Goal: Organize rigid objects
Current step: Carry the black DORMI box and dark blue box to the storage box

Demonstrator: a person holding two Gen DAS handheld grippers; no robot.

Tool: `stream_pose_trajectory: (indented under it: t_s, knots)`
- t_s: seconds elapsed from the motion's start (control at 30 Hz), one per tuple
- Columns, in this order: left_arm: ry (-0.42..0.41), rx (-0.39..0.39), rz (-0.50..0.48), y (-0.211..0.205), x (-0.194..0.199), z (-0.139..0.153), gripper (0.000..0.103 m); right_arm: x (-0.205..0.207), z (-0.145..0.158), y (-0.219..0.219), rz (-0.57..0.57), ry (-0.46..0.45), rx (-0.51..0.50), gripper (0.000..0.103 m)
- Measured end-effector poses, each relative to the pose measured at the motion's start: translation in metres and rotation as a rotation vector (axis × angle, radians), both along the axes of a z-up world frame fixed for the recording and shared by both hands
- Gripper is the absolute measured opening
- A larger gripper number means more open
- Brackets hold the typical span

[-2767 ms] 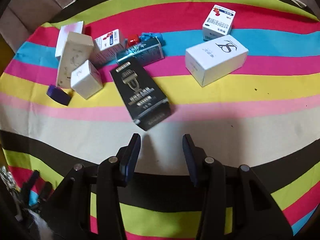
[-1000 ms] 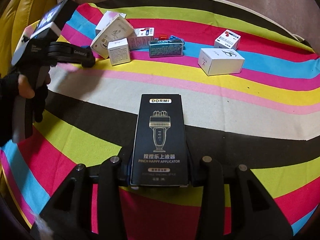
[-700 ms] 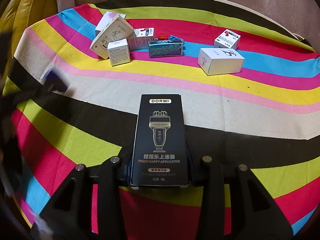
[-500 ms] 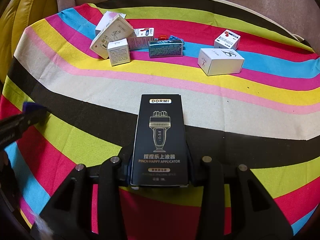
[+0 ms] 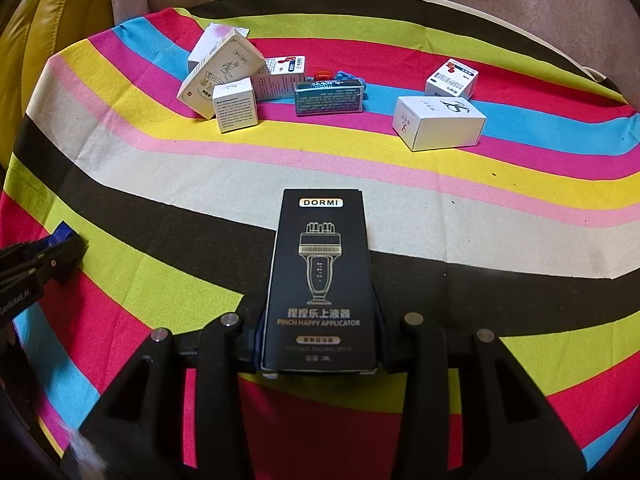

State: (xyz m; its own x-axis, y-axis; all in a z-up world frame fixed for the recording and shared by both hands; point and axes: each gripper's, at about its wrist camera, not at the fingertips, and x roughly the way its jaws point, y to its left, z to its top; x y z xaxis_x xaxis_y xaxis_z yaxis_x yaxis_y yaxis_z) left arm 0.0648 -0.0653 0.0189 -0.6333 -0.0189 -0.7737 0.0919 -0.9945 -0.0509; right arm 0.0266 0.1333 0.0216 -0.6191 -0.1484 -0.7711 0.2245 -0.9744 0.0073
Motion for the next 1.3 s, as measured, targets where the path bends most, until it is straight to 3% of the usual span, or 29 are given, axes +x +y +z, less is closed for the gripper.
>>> stream_pose_trajectory:
  t_s: [0.1,0.23,0.43,0.63,0.8,0.93,1.3]
  knots:
    - [-0.043,-0.012,0.002,0.003,0.004,0.003,0.032,0.000,0.000,0.000,0.000,0.000,0.000,0.044]
    - [-0.043,-0.007,0.017,-0.001,0.008,0.002,0.032,0.000,0.000,0.000,0.000,0.000,0.001,0.044]
    - [0.014,-0.034,0.011,-0.002,0.014,-0.002,0.030,0.000,0.000,0.001,0.000,0.001,-0.003,0.044]
    - [0.037,0.054,0.026,-0.014,0.016,0.000,0.029,0.000,0.000,0.001,-0.004,0.002,-0.003,0.044]
    - [0.037,0.053,0.028,-0.012,0.015,0.000,0.029,0.005,0.001,-0.003,-0.018,-0.009,0.033,0.043]
    - [0.039,0.065,0.028,-0.013,0.015,0.001,0.029,0.031,0.007,-0.016,-0.035,-0.062,0.012,0.043]
    - [0.033,0.027,0.026,-0.009,0.014,0.001,0.029,0.109,0.013,-0.057,0.055,-0.070,0.020,0.043]
